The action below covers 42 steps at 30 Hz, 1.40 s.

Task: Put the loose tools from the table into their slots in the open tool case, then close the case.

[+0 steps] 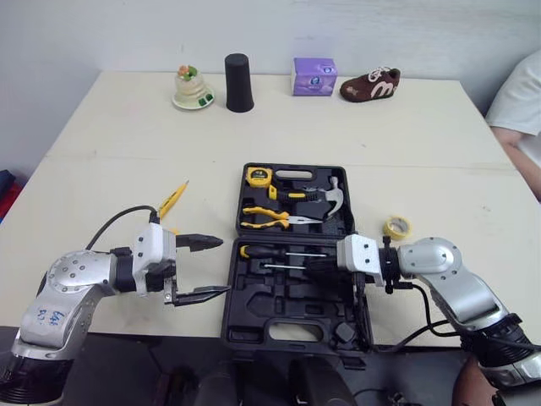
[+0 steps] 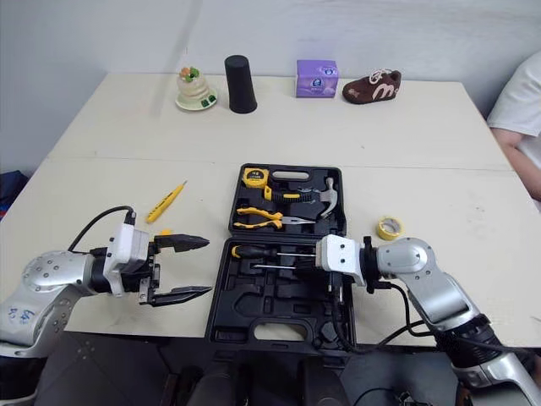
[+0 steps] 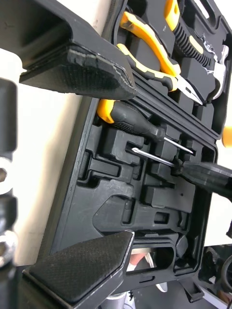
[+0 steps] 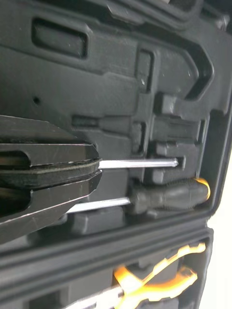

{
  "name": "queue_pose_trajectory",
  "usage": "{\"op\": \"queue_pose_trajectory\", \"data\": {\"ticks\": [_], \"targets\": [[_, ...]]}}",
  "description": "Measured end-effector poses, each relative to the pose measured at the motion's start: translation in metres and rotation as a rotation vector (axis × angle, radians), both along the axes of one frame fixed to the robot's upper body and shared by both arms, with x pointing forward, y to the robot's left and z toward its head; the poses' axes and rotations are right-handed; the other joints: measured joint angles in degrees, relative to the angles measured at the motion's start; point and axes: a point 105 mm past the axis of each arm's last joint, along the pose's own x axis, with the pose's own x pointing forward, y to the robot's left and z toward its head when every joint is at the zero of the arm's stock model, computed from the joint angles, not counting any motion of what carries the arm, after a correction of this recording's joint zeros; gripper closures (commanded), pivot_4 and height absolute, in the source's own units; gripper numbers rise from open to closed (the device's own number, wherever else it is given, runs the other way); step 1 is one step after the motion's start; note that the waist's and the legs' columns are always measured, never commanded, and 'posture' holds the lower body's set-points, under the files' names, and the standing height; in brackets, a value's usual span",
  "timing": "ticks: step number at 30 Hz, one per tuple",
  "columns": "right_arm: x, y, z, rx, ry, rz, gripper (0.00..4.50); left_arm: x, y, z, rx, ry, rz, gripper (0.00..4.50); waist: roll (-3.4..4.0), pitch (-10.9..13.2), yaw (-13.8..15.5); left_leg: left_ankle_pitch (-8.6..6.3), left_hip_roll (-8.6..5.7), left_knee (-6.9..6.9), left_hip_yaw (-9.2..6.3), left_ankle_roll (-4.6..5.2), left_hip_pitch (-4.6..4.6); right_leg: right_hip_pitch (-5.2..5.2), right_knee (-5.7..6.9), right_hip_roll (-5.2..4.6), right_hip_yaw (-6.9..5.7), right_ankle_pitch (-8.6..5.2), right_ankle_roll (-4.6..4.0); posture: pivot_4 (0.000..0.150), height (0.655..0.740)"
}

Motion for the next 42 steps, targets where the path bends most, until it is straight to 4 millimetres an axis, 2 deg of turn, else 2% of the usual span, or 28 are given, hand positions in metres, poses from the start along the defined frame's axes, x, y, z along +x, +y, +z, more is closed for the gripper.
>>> {"op": "queue_pose_trajectory", "data": {"ticks": [4,6,10,20,24,28,35,42], "targets": [[-0.002,-0.006,-0.008,0.001,-0.020,0.037,4.46,0.000,0.000,-0.002,0.003,0.003,-0.001,0.00,-0.08,-0.05,-0.01,-0.02,0.01,-0.04,0.00,0.03,0.33,0.35,-0.03,0.00,0.00,0.00,0.00,0.150,0.7341],[-0.001,-0.005,-0.015,0.028,0.012,0.019,4.46,0.000,0.000,-0.002,0.003,0.003,0.000,0.00,-0.23,-0.14,-0.03,-0.21,0.01,-0.27,0.00,0.25,1.20,1.18,-0.24,-0.01,0.00,0.00,0.00,0.150,0.7341],[0.001,-0.001,-0.020,0.069,0.084,-0.027,4.46,0.000,0.000,-0.002,0.004,0.001,-0.001,0.00,-0.40,-0.24,-0.26,-0.32,0.08,-0.47,-0.01,0.10,1.95,1.90,-0.35,0.01,-0.01,-0.04,-0.08,0.150,0.7341],[-0.006,-0.004,-0.019,0.138,0.209,-0.062,4.46,0.000,0.000,-0.002,0.004,0.002,-0.001,0.00,-0.38,-0.23,0.08,-0.40,0.05,-0.47,-0.08,0.15,1.71,1.74,-0.45,-0.06,-0.11,-0.05,-0.09,0.150,0.7341],[-0.011,0.002,-0.006,0.198,0.241,-0.044,4.46,0.000,0.000,-0.002,0.004,0.000,0.000,0.00,-0.24,-0.14,-0.03,-0.42,0.04,-0.46,-0.06,0.18,1.56,1.58,-0.48,-0.07,-0.10,-0.05,-0.08,0.150,0.7341],[-0.006,0.000,0.003,0.214,0.215,-0.060,4.46,0.000,0.000,-0.002,0.003,0.000,0.001,0.00,-0.23,-0.11,0.01,-0.42,0.04,-0.48,-0.07,0.18,1.54,1.56,-0.49,-0.06,-0.11,-0.05,-0.08,0.150,0.7341],[0.004,-0.004,-0.008,0.193,0.216,-0.114,4.46,0.000,-0.003,-0.004,-0.006,0.001,-0.003,0.00,-0.21,-0.08,0.00,-0.43,0.03,-0.48,-0.05,0.18,1.38,1.40,-0.51,-0.07,-0.10,-0.05,-0.08,0.150,0.7341],[0.006,-0.004,-0.013,0.185,0.212,-0.121,4.46,0.000,-0.002,-0.005,-0.001,-0.014,-0.001,0.00,-0.24,-0.11,-0.12,-0.42,0.05,-0.48,-0.05,0.18,1.37,1.35,-0.47,-0.06,-0.10,-0.05,-0.08,0.150,0.7341]]}}
